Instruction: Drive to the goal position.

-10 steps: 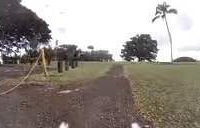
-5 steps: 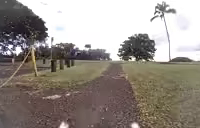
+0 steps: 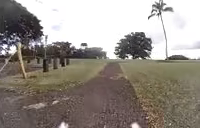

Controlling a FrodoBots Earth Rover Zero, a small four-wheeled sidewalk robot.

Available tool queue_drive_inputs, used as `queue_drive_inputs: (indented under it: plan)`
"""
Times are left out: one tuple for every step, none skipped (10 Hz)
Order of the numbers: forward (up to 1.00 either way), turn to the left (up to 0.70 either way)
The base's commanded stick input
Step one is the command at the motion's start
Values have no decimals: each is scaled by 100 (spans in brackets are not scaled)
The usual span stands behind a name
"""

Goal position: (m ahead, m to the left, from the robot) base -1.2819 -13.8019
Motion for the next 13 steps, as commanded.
queue_drive_inputs:
  plan:
    - [70, 0]
    - [70, 0]
    - [70, 0]
    - [70, 0]
    - [70, 0]
    - [70, 0]
    - [70, -27]
    - [70, -27]
    - [70, -27]
    - [70, -9]
    - [70, 0]
    - [70, 0]
    - [70, 0]
